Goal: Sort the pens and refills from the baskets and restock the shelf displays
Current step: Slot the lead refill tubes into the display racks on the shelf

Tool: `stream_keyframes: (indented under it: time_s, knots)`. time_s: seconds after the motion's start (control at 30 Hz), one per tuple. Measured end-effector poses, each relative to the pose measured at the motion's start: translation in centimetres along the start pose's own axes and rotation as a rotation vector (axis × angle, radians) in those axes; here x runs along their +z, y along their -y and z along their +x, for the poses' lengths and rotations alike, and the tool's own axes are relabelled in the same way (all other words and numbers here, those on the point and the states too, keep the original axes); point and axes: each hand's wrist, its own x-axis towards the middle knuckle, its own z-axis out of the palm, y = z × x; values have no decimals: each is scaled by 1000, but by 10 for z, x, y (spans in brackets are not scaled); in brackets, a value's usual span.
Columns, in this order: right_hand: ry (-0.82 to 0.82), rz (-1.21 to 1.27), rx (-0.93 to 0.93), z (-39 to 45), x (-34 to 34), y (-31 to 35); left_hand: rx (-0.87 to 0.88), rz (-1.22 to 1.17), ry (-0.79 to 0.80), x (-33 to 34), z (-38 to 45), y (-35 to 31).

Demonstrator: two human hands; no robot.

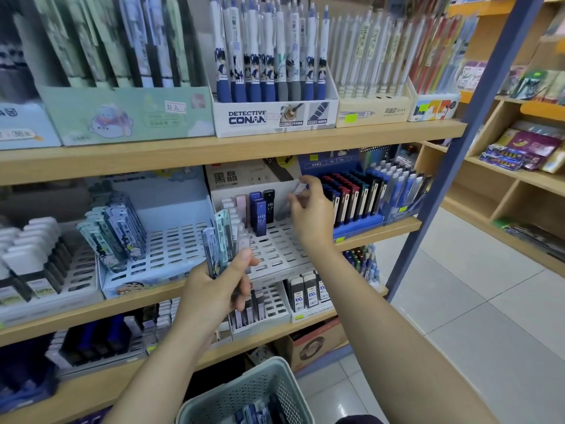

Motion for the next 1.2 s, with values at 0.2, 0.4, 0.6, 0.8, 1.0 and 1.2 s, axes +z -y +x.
stream_keyframes:
  time_s: [0.2,0.4,0.6,0.8,1.0,1.2]
  knots:
    - [20,-3,13,0,2,-2,2,-18,7,0,-1,2]
    - [-10,-8,-13,-2,4,-1,0,-32,6,0,-2,2]
    - [-8,50,-20,-3,10,-1,5,-29,11,0,-4,2]
    - [-20,217,41,-1,11,2,-1,-41,12,-2,-4,3]
    - [56,572,207,3,9,13,13,-45,14,0,-6,2]
    - [141,646,291,11,8,19,12,-45,17,-2,-7,3]
